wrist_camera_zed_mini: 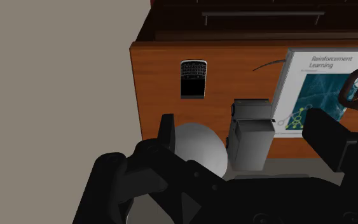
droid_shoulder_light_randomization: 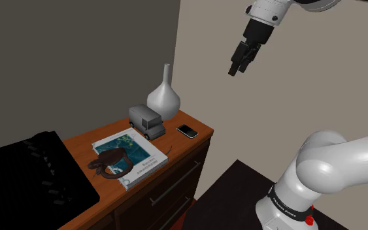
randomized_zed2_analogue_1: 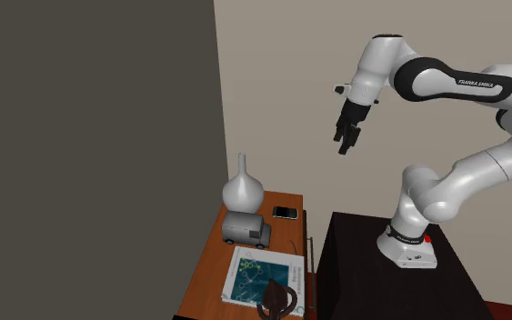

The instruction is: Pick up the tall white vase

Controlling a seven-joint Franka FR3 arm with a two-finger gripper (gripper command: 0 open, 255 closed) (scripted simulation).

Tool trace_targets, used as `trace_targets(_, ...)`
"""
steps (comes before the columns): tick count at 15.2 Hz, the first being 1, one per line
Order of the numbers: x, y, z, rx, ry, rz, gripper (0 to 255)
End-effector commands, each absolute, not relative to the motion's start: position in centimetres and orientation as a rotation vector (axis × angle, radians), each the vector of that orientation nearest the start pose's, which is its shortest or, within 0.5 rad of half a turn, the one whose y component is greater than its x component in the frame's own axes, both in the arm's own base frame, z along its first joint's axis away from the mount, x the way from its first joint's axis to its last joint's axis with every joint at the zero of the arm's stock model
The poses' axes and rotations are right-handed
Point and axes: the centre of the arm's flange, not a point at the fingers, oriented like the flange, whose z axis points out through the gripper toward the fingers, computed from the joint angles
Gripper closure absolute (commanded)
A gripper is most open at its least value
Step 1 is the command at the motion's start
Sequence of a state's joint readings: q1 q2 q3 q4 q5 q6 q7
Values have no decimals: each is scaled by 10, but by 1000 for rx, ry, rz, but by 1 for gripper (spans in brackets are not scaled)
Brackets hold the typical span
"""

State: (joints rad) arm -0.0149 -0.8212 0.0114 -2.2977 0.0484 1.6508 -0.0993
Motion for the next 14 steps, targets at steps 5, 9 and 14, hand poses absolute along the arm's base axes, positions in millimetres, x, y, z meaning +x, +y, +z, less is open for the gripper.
trace_targets(5, 361, 9, 633, -3104, -132, -231, 0)
trace_targets(9, 418, 12, 627, -3111, -119, -189, 0)
trace_targets(14, 488, 16, 618, -3120, -103, -136, 0)
